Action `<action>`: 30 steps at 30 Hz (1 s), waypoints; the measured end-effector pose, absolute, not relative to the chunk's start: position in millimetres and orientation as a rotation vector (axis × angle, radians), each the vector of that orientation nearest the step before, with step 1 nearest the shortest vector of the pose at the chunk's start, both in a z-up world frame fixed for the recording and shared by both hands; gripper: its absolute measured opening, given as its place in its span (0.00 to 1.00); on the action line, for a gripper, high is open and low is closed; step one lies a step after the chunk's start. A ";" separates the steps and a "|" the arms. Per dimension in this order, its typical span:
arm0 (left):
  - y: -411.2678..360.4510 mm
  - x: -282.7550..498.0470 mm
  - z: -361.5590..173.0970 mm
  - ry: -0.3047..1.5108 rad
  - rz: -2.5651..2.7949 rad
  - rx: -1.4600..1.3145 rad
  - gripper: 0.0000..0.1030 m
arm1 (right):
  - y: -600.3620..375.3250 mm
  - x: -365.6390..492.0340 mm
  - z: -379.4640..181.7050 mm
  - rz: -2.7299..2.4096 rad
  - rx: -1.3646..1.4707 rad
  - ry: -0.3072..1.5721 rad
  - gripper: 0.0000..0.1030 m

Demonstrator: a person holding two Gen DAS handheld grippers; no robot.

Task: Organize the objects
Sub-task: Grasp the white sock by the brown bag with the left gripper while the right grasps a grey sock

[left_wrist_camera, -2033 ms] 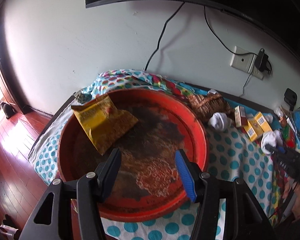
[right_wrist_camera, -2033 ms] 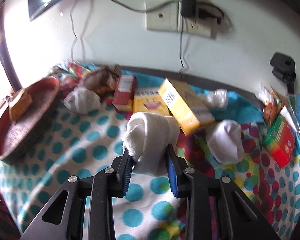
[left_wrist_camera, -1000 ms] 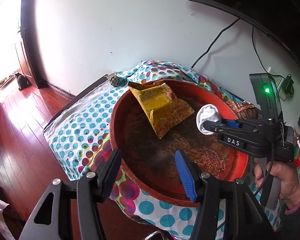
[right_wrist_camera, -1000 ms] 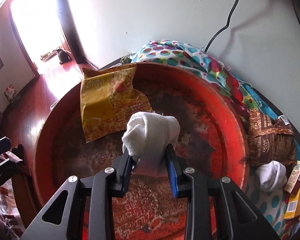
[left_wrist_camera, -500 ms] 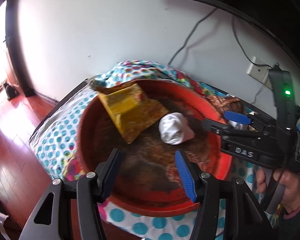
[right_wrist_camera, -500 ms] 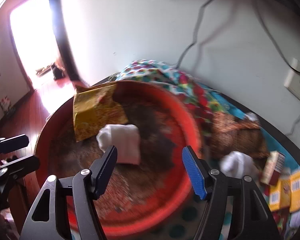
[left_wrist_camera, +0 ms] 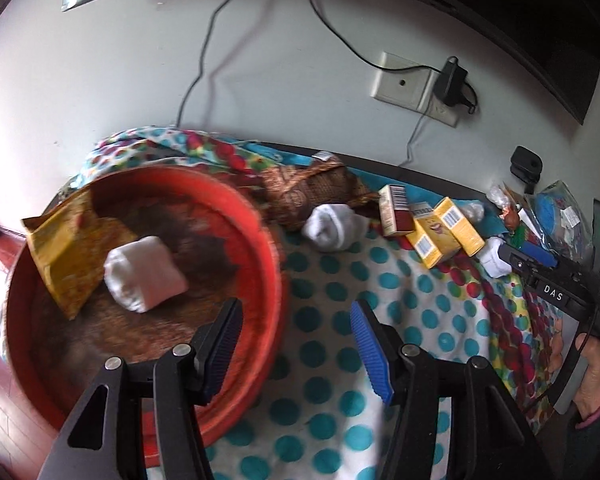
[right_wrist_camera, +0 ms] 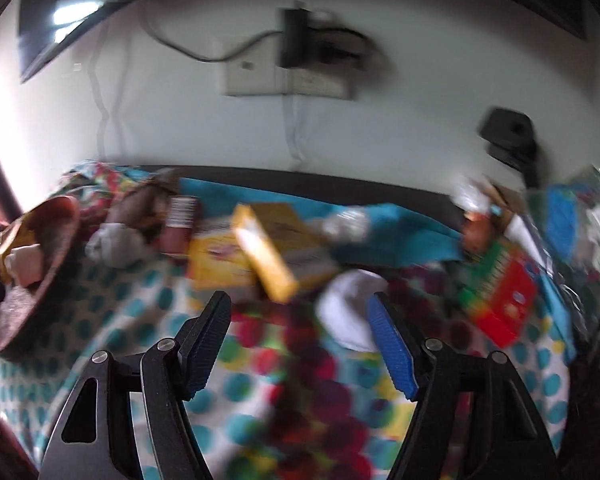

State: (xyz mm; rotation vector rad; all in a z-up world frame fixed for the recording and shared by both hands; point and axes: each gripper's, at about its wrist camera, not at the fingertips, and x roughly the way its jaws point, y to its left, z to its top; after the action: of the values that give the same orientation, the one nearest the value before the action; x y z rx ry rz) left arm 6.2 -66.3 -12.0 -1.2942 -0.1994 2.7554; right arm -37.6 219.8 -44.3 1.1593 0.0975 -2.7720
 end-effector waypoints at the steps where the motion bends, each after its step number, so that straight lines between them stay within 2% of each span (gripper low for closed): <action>1: -60.7 1.7 -13.9 -0.190 2.748 -1.300 0.56 | 230.9 -38.8 -49.6 -2.780 1.179 0.091 0.67; 9: -22.9 -30.7 -28.0 -0.016 2.747 -1.322 0.56 | 253.8 -56.5 -80.8 -2.748 1.250 -0.002 0.67; 12: -17.6 -38.2 -33.8 -0.019 2.719 -1.341 0.56 | 251.3 -64.4 -86.7 -2.733 1.253 -0.010 0.66; 13: -15.8 -40.7 -35.6 -0.018 2.710 -1.344 0.56 | 249.5 -66.7 -89.3 -2.724 1.253 -0.001 0.64; 14: -13.9 -43.0 -37.0 -0.014 2.705 -1.345 0.56 | 247.9 -68.1 -91.2 -2.720 1.256 0.013 0.52; 15: -11.2 -46.2 -39.0 -0.007 2.697 -1.341 0.56 | 245.6 -69.8 -94.1 -2.703 1.260 0.025 0.45; 18: -5.3 -55.0 -44.5 0.017 2.682 -1.345 0.56 | 238.1 -66.5 -97.3 -2.733 1.223 0.118 0.42; 21: -1.2 -64.6 -48.8 0.037 2.666 -1.346 0.56 | 229.6 -62.6 -96.9 -2.748 1.214 0.179 0.41; 30: -5.2 -105.3 -62.3 -0.029 2.725 -1.419 0.56 | 234.1 -63.3 -98.3 -2.740 1.220 0.129 0.41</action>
State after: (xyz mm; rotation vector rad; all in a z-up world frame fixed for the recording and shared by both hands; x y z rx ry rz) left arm -105.3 -5.2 -62.3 -1.4190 -0.0291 2.7254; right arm -63.3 234.1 -98.3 1.2199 0.1285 -2.7397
